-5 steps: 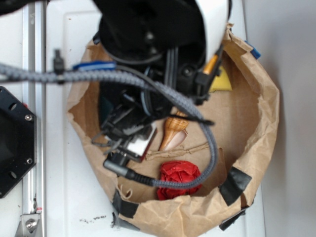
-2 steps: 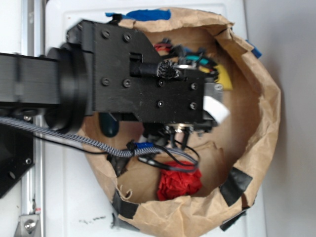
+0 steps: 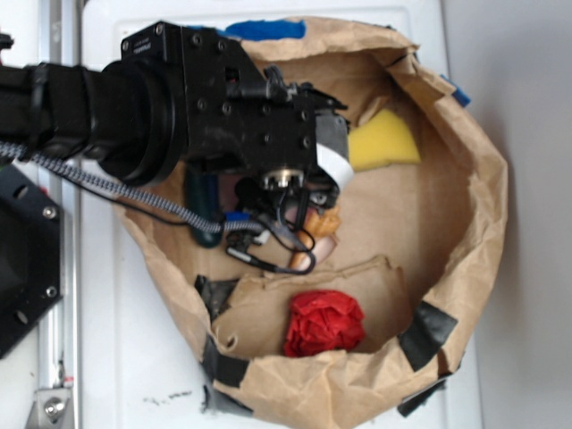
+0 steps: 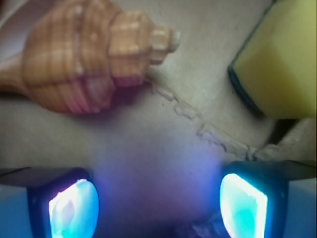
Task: Grab the rock.
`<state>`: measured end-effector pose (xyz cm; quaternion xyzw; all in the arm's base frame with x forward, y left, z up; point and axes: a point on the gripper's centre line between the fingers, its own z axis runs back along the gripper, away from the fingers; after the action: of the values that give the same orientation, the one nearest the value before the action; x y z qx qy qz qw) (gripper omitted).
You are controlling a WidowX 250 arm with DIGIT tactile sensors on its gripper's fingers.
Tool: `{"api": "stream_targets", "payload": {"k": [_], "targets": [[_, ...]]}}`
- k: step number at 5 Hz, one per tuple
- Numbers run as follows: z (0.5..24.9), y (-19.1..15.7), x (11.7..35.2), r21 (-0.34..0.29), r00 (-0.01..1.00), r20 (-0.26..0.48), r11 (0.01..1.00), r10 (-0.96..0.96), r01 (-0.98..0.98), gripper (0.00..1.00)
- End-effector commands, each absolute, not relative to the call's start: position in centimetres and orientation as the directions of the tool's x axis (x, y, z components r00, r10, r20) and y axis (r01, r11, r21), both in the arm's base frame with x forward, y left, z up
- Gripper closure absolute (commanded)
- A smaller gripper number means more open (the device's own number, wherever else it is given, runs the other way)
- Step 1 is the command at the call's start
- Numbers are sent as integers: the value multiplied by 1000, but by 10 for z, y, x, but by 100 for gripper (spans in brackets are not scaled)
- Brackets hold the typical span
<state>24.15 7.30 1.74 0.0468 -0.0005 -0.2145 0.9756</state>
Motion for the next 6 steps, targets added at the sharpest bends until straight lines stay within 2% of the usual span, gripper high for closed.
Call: {"api": "stream_targets", "payload": {"k": [1,2,4,5,6], "targets": [[25,76,232,62,910,14,909,-414,413,100],[27,72,228,73,903,18,902,-428,426,100],[39,73,223,37,899,27,899,-437,436,100],[55,75,221,12,903,51,905,-426,426,100],[95,66,231,-10,932,110,937,-346,350,100]]}}
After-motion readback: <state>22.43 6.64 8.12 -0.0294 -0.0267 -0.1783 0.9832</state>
